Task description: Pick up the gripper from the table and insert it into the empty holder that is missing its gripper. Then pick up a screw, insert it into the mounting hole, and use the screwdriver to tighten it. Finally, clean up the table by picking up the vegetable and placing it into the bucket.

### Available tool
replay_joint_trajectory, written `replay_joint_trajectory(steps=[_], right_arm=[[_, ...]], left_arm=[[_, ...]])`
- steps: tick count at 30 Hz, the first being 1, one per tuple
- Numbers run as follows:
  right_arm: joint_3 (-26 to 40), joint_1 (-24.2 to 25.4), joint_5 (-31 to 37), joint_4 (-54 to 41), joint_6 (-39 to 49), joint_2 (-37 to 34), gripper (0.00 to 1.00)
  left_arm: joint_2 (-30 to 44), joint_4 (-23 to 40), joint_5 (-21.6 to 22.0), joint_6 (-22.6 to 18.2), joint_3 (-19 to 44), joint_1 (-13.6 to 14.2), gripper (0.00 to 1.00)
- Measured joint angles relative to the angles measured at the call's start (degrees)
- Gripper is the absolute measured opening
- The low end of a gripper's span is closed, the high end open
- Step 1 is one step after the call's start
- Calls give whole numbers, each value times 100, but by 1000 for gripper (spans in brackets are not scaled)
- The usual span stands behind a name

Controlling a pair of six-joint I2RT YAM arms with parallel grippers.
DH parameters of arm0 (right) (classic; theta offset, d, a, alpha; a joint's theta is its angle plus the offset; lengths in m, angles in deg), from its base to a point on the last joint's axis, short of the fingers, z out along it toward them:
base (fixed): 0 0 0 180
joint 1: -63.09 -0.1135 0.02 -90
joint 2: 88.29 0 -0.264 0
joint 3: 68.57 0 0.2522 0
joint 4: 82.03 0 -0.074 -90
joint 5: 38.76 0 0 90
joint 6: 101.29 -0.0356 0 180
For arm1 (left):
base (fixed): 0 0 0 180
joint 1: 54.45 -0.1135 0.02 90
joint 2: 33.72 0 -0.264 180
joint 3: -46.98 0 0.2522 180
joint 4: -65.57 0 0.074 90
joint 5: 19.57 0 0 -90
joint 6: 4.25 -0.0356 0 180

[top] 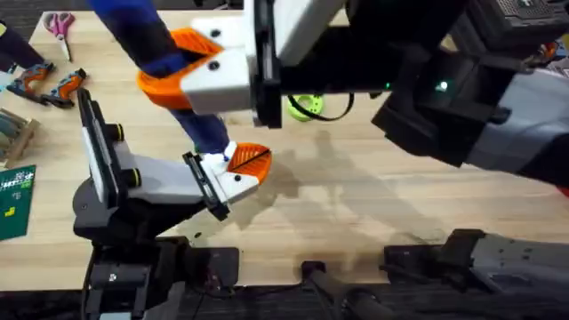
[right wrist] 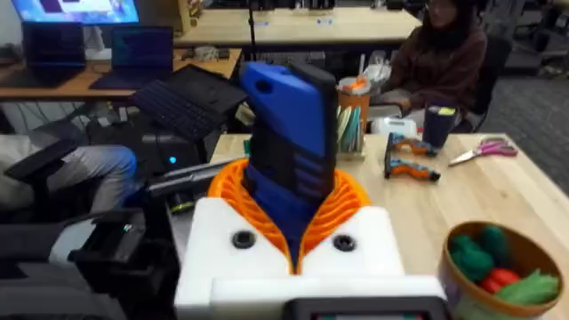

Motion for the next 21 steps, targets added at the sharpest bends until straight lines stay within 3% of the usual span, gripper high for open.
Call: replay_joint_trajectory(steps=[8,21], right_arm=[[-743,-1,76,842,-155,383,26],[-789,-92,157,1196,-141,425,26]], left_arm=[[2,0,0,0,0,0,9],[1,0,0,0,0,0,9]])
